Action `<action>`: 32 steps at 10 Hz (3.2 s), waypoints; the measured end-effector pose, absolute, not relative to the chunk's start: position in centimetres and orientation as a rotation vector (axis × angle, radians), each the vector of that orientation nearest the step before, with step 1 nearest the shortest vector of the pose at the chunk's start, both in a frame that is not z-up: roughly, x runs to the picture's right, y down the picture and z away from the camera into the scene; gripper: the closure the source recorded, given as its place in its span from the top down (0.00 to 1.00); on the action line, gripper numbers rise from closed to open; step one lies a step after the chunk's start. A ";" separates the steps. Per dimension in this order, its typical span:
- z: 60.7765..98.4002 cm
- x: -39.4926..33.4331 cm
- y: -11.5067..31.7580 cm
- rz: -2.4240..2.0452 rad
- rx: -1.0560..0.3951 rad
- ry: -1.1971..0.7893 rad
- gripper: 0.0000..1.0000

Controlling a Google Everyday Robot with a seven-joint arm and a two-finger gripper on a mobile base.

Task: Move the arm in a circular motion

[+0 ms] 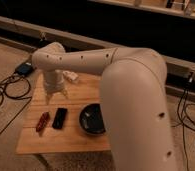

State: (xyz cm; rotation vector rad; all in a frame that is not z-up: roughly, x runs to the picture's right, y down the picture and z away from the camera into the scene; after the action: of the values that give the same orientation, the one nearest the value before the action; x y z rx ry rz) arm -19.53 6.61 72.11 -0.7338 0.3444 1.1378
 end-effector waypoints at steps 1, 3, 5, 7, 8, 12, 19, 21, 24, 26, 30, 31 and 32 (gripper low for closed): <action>71.1 -18.6 7.3 1.154 -0.727 0.352 0.65; 70.1 -15.4 8.0 1.224 -0.695 0.388 0.65; 69.6 -10.9 8.2 1.319 -0.647 0.439 0.65; 69.5 -6.0 7.7 1.421 -0.590 0.485 0.65; 69.7 -3.5 7.0 1.468 -0.559 0.503 0.65; 72.9 3.4 3.5 1.575 -0.499 0.550 0.65; 82.2 -3.5 -3.0 1.426 -0.511 0.502 0.65; 82.8 -7.3 -3.6 1.359 -0.526 0.461 0.65; 81.7 -14.4 -2.5 1.225 -0.576 0.376 0.65; 79.6 -18.5 -0.2 1.143 -0.631 0.320 0.65; 73.6 -21.7 4.6 1.053 -0.715 0.244 0.65; 72.3 -21.5 5.6 1.053 -0.724 0.237 0.65; 71.1 -20.8 6.5 1.064 -0.726 0.239 0.65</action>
State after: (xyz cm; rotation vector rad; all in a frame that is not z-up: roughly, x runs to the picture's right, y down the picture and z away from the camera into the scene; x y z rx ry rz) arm -20.76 6.52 71.08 -0.7260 0.2388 1.0637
